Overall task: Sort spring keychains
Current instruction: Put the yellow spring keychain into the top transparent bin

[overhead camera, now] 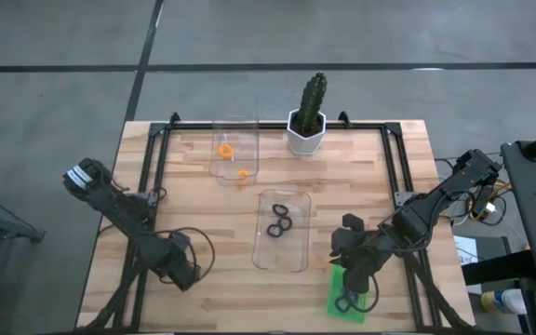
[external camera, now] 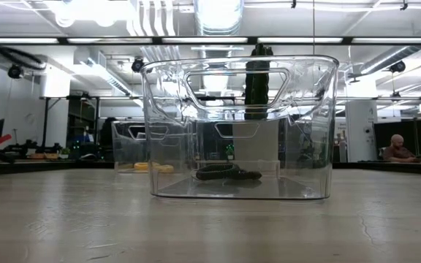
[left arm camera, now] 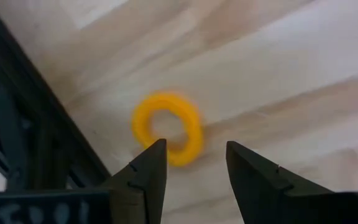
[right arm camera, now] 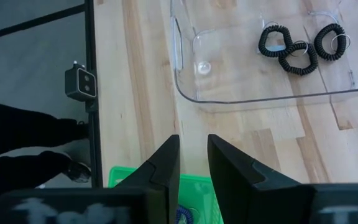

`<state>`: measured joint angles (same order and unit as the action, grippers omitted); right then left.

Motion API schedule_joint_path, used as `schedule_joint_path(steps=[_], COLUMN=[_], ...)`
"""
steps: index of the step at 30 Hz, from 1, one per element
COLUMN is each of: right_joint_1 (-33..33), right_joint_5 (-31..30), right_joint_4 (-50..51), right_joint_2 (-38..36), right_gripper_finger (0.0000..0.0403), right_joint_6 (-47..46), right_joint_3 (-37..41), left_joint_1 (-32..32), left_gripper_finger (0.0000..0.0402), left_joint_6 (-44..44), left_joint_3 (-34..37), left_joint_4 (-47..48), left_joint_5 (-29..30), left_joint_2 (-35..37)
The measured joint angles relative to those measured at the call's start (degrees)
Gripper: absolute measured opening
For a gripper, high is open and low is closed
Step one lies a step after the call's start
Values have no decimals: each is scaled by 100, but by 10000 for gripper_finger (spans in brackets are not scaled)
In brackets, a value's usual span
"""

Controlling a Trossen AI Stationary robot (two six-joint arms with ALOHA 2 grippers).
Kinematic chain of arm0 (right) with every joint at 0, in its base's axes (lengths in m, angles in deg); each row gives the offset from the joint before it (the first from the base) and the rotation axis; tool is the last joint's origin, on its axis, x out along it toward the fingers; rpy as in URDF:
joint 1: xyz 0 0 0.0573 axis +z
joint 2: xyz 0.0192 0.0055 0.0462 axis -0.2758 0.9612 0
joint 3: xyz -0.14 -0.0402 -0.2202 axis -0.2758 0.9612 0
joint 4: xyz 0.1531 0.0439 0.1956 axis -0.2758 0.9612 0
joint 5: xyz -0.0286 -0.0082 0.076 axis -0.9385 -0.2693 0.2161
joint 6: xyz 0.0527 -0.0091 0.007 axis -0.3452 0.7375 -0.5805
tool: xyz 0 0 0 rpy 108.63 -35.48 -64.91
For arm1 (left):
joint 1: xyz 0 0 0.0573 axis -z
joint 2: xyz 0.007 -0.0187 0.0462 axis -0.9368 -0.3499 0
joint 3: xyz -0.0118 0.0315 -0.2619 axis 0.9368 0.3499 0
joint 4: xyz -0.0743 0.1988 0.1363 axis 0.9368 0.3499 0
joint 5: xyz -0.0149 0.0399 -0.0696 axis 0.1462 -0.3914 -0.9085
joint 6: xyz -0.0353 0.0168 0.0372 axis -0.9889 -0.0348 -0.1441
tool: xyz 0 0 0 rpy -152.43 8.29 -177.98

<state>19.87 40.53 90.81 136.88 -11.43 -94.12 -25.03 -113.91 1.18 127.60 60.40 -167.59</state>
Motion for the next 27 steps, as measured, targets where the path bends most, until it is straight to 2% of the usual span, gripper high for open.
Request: schedule_joint_path(steps=[3,8,13,16,20,22,27], right_joint_1=[0,0,0,0,0,0,0], right_joint_5=[-1,-2,0,0,0,0,-2], right_joint_4=[-5,-20,-19,-18,-18,-17,-20], right_joint_2=[0,0,0,0,0,0,0], right_gripper_finger=[74,68,74,78,78,75,68], right_joint_6=[0,-14,-109,-126,-122,-119,-109], right_joint_3=[0,0,0,0,0,0,0], left_joint_1=[0,1,11,13,13,10,-103], left_gripper_finger=[158,155,141,113,25,16,6], left_joint_6=[0,-84,-266,65,184,114,53], left_joint_3=[228,650,788,798,793,763,336], left_joint_4=[-304,-1369,-1494,-1498,-1444,-1457,-1285], left_joint_5=[-83,-86,-99,-95,-66,92,953], left_joint_2=[0,4,28,28,42,73,356])
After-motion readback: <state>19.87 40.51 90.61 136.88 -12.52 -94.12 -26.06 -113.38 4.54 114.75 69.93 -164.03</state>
